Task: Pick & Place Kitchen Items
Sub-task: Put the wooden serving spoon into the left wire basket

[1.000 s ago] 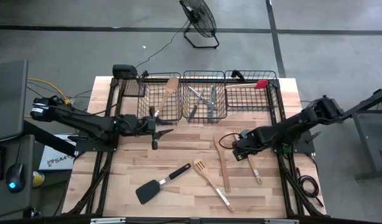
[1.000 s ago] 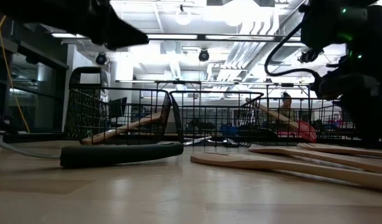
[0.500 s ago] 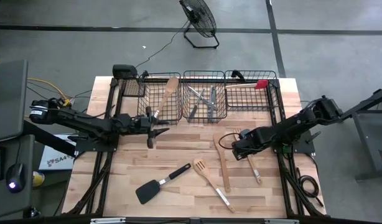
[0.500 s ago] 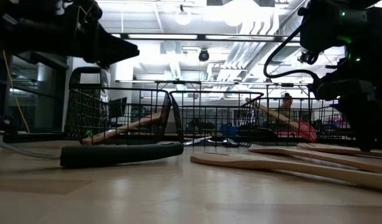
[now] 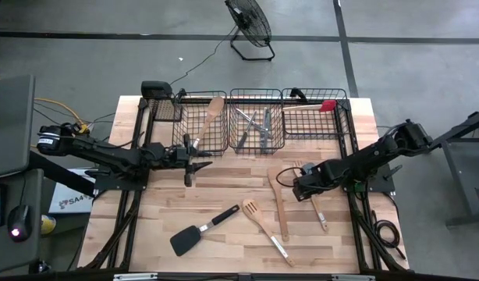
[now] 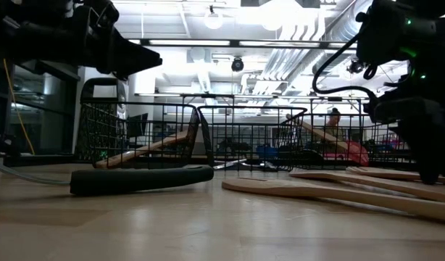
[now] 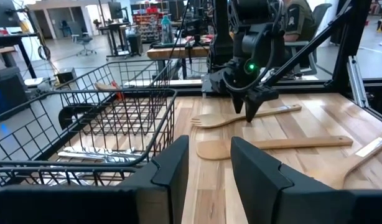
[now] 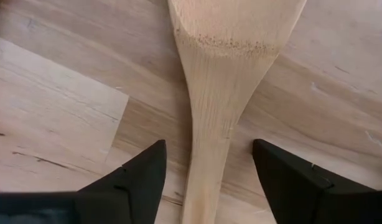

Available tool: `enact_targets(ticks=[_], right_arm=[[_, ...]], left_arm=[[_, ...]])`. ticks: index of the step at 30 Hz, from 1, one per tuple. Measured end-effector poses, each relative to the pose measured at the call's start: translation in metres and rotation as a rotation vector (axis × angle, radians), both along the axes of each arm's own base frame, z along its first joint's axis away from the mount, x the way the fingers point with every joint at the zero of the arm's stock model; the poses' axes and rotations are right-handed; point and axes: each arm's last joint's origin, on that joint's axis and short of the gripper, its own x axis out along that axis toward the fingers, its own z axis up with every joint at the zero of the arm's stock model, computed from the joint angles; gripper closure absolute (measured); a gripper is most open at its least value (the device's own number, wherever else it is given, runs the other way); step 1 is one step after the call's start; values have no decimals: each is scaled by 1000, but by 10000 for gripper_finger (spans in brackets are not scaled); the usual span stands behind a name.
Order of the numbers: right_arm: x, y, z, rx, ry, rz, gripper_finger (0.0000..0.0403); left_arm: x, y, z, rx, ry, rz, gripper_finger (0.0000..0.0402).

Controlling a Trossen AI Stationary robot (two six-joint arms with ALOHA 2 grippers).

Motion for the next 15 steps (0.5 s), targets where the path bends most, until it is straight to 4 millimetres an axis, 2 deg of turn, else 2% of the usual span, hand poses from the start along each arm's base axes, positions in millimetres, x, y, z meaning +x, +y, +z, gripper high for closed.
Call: enact_targets(ticks=[15], right_arm=[[-2, 0, -1, 17, 28, -24, 317]], left_arm=[[0, 0, -1, 0, 7, 1, 284]])
